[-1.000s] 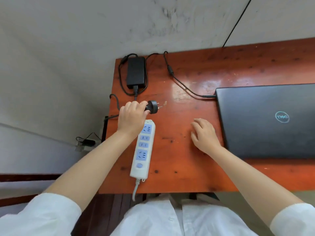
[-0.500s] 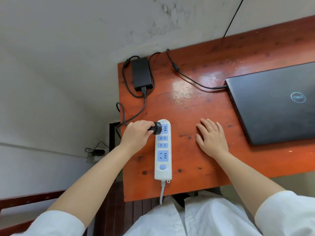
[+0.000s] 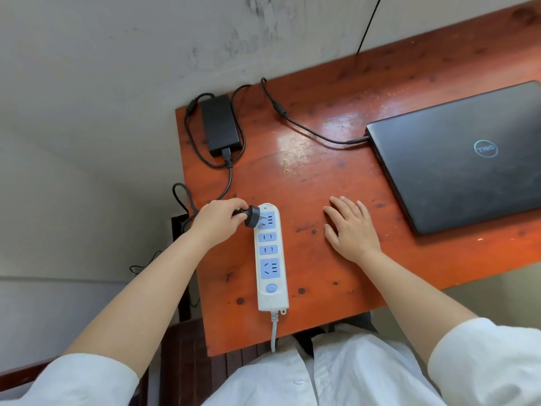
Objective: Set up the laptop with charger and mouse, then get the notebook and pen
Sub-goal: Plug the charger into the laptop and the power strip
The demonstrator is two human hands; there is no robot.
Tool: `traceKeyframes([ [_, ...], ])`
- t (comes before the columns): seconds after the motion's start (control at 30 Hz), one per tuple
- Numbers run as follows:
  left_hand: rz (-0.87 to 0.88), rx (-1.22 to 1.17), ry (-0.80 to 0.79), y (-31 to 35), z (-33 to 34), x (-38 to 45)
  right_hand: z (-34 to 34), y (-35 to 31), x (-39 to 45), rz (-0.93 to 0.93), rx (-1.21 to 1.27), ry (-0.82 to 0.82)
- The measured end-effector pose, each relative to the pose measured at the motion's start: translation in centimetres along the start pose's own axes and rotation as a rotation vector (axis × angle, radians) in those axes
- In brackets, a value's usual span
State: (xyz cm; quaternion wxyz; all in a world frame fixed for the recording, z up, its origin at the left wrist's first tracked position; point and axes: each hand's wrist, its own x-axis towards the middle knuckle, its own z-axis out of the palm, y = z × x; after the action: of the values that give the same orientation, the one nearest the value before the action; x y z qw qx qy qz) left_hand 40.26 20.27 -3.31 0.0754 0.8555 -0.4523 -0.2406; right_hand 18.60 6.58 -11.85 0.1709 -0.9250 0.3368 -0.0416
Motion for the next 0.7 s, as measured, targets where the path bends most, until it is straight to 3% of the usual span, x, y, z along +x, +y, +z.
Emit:
traceKeyframes([
  [0.23, 0.074, 0.188, -0.016, 1.1, -0.4, 0.7, 0.1, 0.0, -0.2, -0.002, 0.0, 0.034],
  [0.43, 0.246, 0.482, -0.015, 1.9, -0.3, 0.5, 0.1, 0.0, -0.1, -0.008, -0.005, 0.041],
  [0.7, 0.239, 0.476, -0.136, 2.2, -1.0, 1.1, 0.2, 0.0, -0.2, -0.009, 0.007, 0.051],
])
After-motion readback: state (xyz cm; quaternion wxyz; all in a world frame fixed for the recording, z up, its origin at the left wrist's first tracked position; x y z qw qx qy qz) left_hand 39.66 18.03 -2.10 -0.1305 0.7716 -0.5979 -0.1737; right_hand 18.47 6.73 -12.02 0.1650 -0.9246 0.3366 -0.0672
